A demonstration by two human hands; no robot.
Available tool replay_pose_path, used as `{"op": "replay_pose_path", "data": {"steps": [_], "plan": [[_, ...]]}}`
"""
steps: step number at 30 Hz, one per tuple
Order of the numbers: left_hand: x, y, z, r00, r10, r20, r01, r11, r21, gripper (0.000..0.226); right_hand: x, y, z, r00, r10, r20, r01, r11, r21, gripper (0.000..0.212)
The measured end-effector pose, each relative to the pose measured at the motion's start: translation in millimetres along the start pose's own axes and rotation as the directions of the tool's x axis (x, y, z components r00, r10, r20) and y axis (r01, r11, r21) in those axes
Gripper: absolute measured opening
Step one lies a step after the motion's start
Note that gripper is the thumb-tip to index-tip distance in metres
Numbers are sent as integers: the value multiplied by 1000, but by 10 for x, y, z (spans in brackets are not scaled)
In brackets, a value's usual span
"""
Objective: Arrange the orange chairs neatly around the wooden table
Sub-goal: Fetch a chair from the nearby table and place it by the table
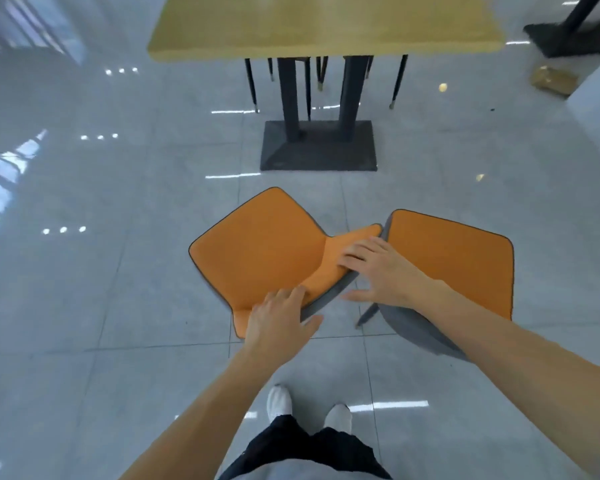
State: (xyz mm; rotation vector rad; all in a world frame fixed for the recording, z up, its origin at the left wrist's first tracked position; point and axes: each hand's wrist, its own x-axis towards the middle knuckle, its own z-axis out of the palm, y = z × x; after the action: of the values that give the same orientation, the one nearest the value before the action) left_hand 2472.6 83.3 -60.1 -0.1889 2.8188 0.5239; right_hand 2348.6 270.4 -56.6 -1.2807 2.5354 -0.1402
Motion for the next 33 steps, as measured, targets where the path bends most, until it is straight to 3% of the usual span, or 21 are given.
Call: {"op": "replay_pose_path", "data": {"steps": [3,5,9,16,33], "plan": [[-47,43,203,995,-41,-89,52,992,119,57,152,96,51,997,-26,66,31,997,-71,63],[9,37,283,987,-82,-140,102,984,145,51,258,102,132,997,-36,63,43,991,-128,58],[102,-15,312,983,-33,-180,67,980,190,36,391,95,295,998,27,-57,-39,976,-212,31],[242,-137,343,986,29,-166,3,982,186,42,486,210,406,982,8,-186,-56,966,-253,18],[1777,-804,-419,968,133,-211,-83,970,230,43,1859,704,41,941,122,-316,-207,945,-252,21]]}}
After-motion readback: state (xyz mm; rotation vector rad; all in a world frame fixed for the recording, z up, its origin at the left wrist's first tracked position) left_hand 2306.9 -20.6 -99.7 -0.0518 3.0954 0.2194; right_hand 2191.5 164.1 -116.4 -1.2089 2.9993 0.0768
